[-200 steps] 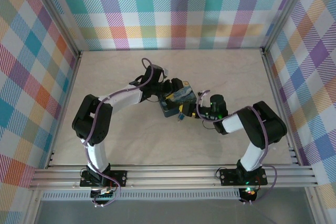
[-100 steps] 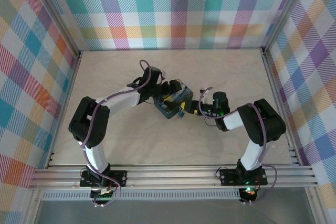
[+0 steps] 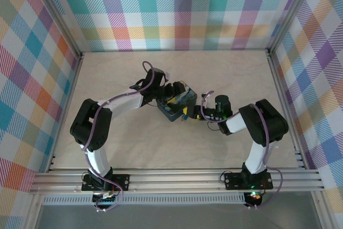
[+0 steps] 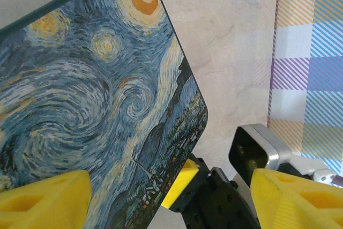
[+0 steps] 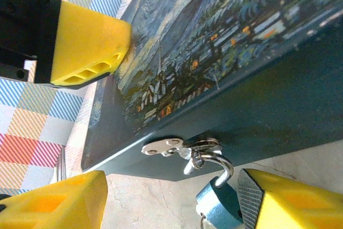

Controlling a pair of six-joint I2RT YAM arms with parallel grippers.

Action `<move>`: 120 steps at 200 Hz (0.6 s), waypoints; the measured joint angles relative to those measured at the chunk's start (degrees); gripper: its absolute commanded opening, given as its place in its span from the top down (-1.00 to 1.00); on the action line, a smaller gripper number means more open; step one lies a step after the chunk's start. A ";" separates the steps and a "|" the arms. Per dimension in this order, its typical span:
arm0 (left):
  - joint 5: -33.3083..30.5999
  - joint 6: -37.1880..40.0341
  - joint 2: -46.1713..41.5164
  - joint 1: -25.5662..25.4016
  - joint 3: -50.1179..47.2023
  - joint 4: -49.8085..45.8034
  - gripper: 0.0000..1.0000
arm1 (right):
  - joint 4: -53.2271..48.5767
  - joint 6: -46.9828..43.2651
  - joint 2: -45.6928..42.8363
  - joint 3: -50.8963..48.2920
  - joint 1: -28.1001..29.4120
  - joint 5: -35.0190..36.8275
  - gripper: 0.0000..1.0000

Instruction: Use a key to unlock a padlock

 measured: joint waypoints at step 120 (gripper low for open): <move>0.02 0.00 0.00 0.02 0.02 -0.07 -0.57 | 3.52 1.14 3.61 1.57 0.87 -1.68 -0.05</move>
